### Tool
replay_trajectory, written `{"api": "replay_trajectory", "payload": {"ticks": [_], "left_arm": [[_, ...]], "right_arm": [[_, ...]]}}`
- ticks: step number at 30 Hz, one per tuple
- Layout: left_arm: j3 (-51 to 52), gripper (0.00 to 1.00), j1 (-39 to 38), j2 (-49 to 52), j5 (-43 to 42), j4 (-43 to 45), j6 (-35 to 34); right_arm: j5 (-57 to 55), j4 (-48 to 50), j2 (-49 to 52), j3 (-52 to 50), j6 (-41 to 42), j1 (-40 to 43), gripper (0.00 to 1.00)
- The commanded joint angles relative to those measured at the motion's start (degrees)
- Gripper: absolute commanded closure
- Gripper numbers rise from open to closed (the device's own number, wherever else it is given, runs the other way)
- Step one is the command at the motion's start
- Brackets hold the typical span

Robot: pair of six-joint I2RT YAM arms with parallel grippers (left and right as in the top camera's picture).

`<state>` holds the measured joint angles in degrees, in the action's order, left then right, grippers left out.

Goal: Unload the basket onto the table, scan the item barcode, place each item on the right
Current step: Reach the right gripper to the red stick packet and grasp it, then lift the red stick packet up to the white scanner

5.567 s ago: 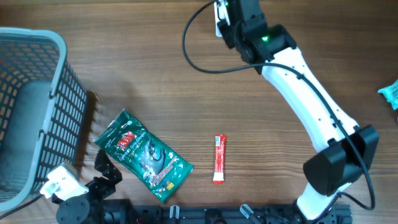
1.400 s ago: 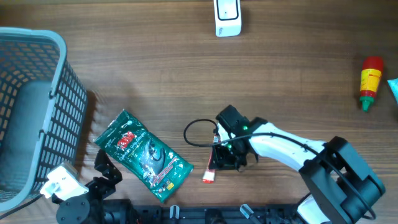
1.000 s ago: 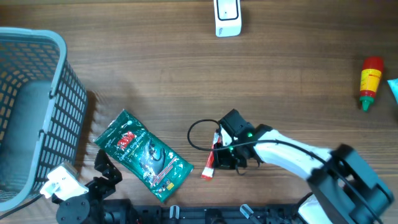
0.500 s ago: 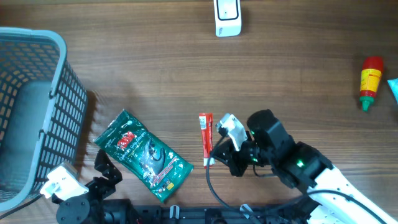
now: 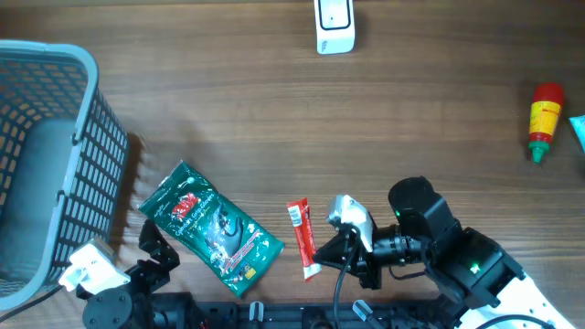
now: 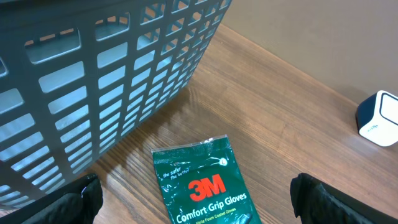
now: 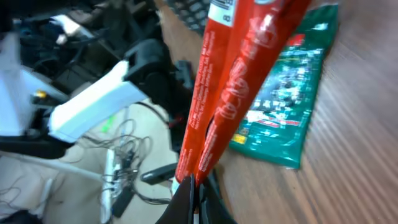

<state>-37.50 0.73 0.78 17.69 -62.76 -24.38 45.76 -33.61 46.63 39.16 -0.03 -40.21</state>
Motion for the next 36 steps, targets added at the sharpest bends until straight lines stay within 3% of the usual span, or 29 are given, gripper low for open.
{"api": "replay_trajectory", "payload": {"ticks": [1,6,12,17,24,36], "left_arm": [[0.07,0.0,-0.37,-0.42,-0.26,0.26,-0.52],[0.07,0.0,-0.37,-0.42,-0.26,0.26,-0.52],[0.07,0.0,-0.37,-0.42,-0.24,0.26,-0.52],[0.07,0.0,-0.37,-0.42,-0.26,0.26,-0.52],[0.04,0.0,-0.37,-0.42,-0.24,0.26,-0.52],[0.07,0.0,-0.37,-0.42,-0.26,0.26,-0.52]], "right_arm": [[-14.91,0.59,0.37,0.92,0.2,0.09,0.96],[-37.44,9.62,7.3,0.9,-0.5,0.09,0.96],[-56.61,29.99,22.91,0.9,-9.6,0.26,0.96],[-71.3,49.55,33.53,0.92,-21.88,4.2,0.96],[-71.43,70.23,46.27,2.27,-38.82,12.74,0.96],[-68.39,69.75,72.24,29.86,-58.4,20.7,0.96]]}}
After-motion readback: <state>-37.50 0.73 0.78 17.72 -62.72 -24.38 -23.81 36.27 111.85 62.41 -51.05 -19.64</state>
